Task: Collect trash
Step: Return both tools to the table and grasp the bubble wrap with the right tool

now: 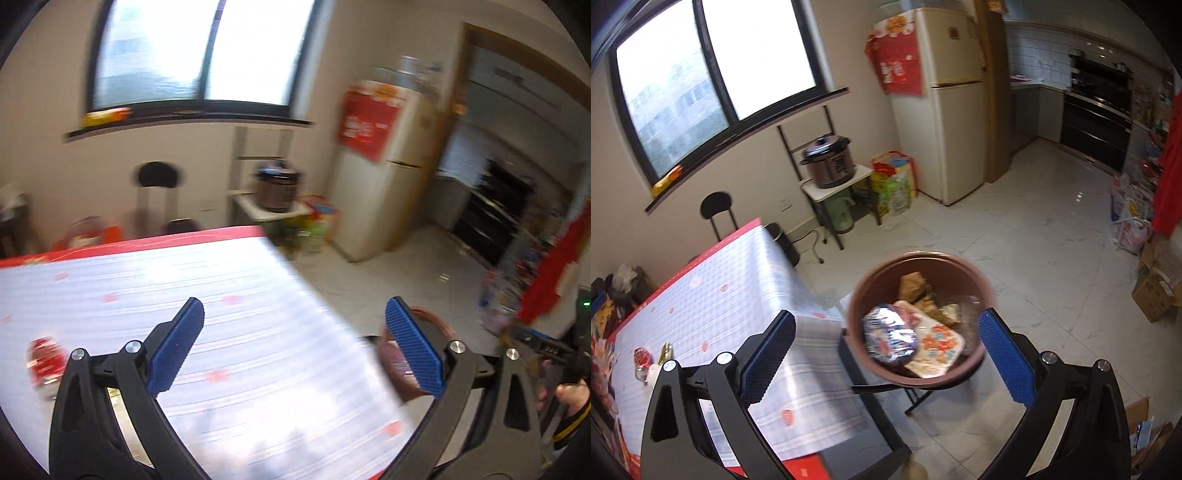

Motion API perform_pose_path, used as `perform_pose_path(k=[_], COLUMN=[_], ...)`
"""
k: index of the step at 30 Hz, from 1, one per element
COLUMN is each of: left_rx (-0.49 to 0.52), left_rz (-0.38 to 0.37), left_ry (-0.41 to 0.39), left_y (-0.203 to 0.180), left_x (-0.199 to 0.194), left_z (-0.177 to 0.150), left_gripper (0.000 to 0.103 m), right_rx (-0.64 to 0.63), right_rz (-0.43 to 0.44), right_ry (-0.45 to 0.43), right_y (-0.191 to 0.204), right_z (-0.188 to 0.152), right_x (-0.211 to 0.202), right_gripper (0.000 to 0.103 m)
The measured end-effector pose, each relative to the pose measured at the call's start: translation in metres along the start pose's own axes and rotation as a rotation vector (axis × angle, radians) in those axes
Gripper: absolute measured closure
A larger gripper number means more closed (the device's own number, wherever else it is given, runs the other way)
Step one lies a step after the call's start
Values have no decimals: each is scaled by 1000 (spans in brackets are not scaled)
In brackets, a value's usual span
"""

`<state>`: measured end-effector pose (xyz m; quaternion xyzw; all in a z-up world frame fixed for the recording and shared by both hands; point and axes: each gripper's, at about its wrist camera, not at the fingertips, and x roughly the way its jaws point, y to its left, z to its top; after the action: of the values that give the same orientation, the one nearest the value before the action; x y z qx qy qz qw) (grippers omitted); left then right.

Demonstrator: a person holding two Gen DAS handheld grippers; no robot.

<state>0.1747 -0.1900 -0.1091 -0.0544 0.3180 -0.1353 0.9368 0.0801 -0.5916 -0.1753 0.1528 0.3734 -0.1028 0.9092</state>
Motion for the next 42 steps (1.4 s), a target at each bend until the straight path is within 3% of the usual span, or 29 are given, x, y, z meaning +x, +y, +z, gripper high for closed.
perform_pose_path(k=[8, 12, 16, 21, 28, 33, 40, 42], left_rx=[-225, -319, -412, -499, -547, -561, -568, -574], left_rz=[331, 455, 530, 557, 543, 532, 515, 504], left_ry=[-44, -47, -29, -14, 36, 70, 110, 118], left_y=[160, 222, 271, 313, 347, 375, 404, 410], left_x=[-105, -153, -184, -207, -204, -203, -201, -199], left_z=[-37, -68, -104, -149, -182, -198, -212, -214], left_gripper=[6, 6, 6, 6, 6, 6, 6, 6], right_rx=[-129, -204, -290, -414, -643, -781, -797, -798], right_rz=[132, 183, 242, 336, 490, 456, 393, 376], right_ry=[46, 78, 123, 191, 285, 339, 365, 380], right_y=[112, 169, 228, 305, 406, 451, 473, 474], right_z=[-8, -18, -36, -68, -139, -182, -198, -202], right_x=[15, 22, 30, 44, 71, 101, 125, 130], right_gripper=[5, 5, 5, 5, 8, 18, 19, 24])
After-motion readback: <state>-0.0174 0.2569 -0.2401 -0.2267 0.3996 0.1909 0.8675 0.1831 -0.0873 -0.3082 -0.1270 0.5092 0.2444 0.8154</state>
